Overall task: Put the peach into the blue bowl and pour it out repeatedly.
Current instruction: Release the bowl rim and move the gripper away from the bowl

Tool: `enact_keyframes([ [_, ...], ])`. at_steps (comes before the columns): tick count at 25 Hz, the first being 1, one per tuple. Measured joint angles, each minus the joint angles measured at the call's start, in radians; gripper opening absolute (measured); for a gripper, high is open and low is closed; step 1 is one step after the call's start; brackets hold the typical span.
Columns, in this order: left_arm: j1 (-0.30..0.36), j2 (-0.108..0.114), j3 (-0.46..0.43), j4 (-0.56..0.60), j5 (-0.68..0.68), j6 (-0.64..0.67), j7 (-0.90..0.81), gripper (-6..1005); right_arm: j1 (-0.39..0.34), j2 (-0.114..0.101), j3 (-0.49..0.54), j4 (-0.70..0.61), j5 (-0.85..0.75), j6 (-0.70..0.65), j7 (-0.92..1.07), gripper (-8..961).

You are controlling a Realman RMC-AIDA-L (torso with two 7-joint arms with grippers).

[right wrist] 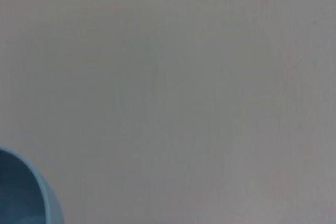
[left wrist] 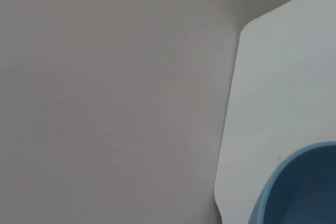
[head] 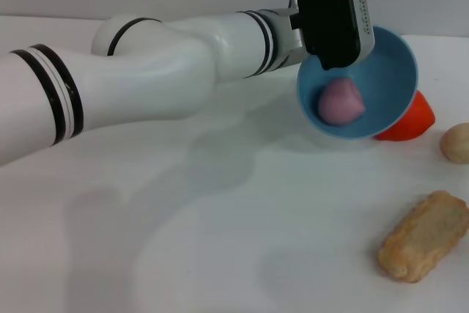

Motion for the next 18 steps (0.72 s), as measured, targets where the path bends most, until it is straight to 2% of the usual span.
enact_keyframes([
  [4, 0.002, 0.000, -0.009, -0.004, -0.005, 0.009, -0.010, -1, 0.002, 0.000, 0.001, 0.001, 0.000, 0.000, 0.000, 412],
  [6, 0.001, 0.000, -0.032, -0.008, -0.009, 0.053, -0.041, 0, 0.003, 0.000, 0.001, 0.001, 0.000, 0.000, 0.001, 412],
  [14, -0.030, 0.012, -0.278, -0.017, -0.003, 0.394, -0.280, -1, 0.005, 0.000, 0.001, 0.002, 0.000, 0.000, 0.003, 412],
  [18, -0.072, 0.012, -0.322, -0.070, -0.002, 0.557, -0.372, -1, 0.005, 0.000, 0.001, 0.002, 0.000, 0.000, 0.003, 413],
])
